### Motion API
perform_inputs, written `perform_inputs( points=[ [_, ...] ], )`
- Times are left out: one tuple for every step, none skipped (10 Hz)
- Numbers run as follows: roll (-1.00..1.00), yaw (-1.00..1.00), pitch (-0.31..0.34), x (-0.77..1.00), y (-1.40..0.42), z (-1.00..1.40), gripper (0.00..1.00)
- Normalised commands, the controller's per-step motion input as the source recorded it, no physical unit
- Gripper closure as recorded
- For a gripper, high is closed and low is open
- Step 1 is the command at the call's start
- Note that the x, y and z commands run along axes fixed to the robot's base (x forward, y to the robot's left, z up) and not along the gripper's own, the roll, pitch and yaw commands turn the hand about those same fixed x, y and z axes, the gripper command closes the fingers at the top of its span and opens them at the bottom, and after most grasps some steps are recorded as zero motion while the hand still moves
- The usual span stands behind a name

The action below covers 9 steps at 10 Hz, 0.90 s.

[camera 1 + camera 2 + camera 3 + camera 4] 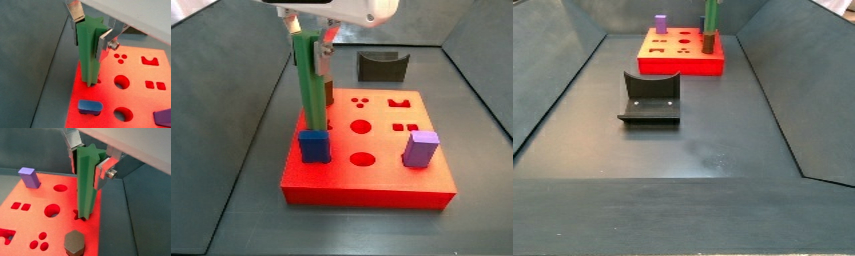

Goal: Pick up the star object. Move up. Place the star object on the fixture. Regrasp the star object. Move to above the board. Insert the star object.
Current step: Insert the star object.

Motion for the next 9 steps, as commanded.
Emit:
perform_inputs(
  points=[
    [0.0,0.0,0.137,0.42,0.05,-0.22,1.0],
    [0.04,0.0,0.161,0.42,0.07,-0.23,1.0],
    [0.23,0.0,0.224,0.35,0.07,-0.29,1.0],
    [0.27,0.0,0.24,0.35,0.05,-0.29,1.0],
    [0.23,0.02,0.106,0.11,0.0,-0.51,1.0],
    [0.25,0.18,-0.017,-0.03,-0.12,-0.77,1.0],
    [0.19,0.14,-0.154,-0.2,-0.18,-0.74,1.0],
    [0.0,0.0,-0.326,-0.33,-0.15,-0.58,1.0],
    [0.0,0.0,-0.403,-0.49,-0.2,-0.44,1.0]
  ],
)
